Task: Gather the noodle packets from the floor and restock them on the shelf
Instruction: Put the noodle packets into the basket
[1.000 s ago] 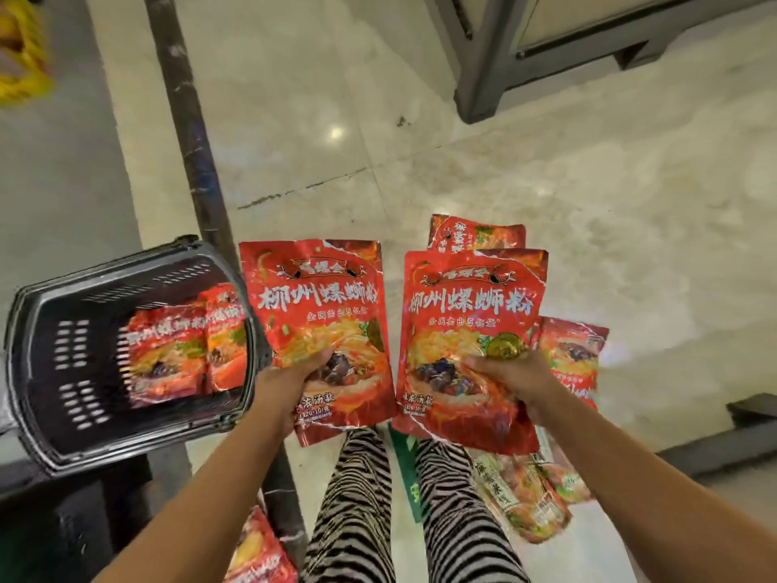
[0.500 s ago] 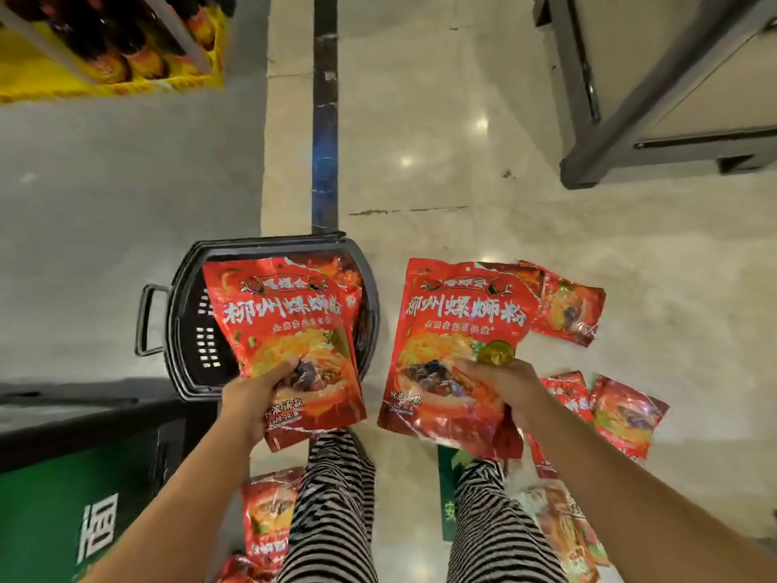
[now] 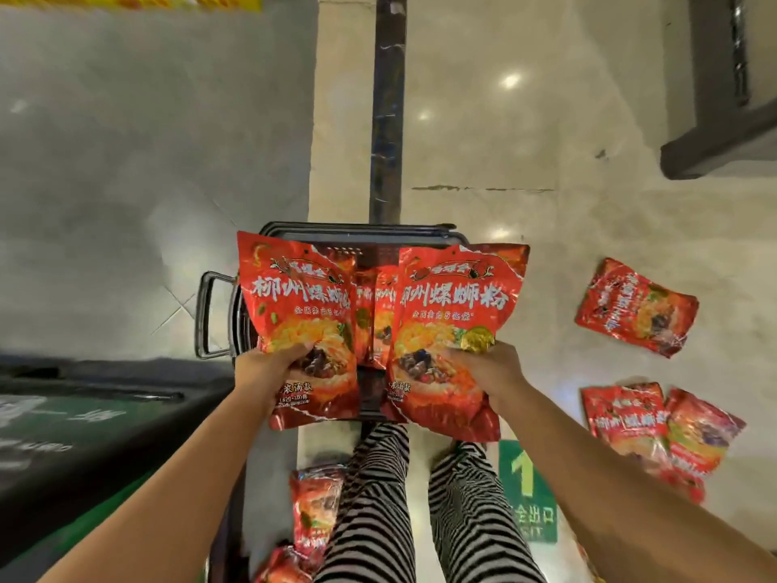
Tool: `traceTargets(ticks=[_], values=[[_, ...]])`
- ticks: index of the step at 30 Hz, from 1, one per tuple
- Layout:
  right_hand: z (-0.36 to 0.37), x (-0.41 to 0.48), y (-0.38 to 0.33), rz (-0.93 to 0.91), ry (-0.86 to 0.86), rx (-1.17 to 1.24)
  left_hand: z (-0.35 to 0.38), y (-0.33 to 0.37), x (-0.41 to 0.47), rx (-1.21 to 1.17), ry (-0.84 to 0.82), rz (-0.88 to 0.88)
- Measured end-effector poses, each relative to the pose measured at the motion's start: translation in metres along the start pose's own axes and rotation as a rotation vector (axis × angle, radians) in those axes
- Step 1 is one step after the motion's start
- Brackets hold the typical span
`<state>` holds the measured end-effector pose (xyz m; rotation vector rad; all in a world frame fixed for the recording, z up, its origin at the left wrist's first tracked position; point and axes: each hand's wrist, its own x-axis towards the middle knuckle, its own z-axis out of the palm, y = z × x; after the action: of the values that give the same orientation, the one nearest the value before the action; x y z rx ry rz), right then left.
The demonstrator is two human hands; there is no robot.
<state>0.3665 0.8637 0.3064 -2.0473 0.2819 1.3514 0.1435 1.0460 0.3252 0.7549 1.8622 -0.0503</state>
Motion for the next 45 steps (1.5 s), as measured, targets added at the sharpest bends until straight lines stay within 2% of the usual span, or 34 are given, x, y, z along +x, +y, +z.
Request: traceTargets(ticks=[6,12,15,19,22,24,26,29,32,36,40,45], values=[[0.035,0.073,0.018,0.077,-0.012,-0.005,0.019,-0.003,0.073,0.078,-0.027,-0.028],[0.074,0.166,0.042,0.130,-0.183,-0.065,0.051,-0.024,0.170,0.136,-0.114,-0.065],[0.096,0.214,0.067,0.156,-0.201,-0.073,0.064,-0.046,0.219,0.160,-0.144,-0.104],[0.116,0.270,0.105,0.168,-0.115,-0.049,0.077,-0.063,0.276,0.245,-0.128,-0.026],[0.119,0.291,0.120,0.130,0.003,-0.019,0.089,-0.065,0.304,0.200,-0.143,0.004],[0.124,0.293,0.121,0.083,0.091,-0.052,0.095,-0.070,0.314,0.417,0.048,0.017],[0.132,0.290,0.118,0.070,0.195,-0.140,0.105,-0.073,0.308,0.671,0.228,0.073],[0.144,0.268,0.102,0.113,0.289,-0.418,0.121,-0.072,0.280,0.856,0.341,0.241],[0.140,0.226,0.079,0.093,0.275,-0.678,0.116,-0.070,0.234,0.983,0.323,0.325],[0.108,0.138,0.062,-0.089,0.230,-0.944,0.083,-0.075,0.155,1.077,0.216,0.431],[0.068,0.049,0.059,-0.112,0.150,-0.871,0.052,-0.079,0.070,1.280,0.105,0.492],[0.027,-0.035,0.073,-0.085,0.189,-0.719,0.049,-0.075,-0.025,1.438,-0.018,0.591]])
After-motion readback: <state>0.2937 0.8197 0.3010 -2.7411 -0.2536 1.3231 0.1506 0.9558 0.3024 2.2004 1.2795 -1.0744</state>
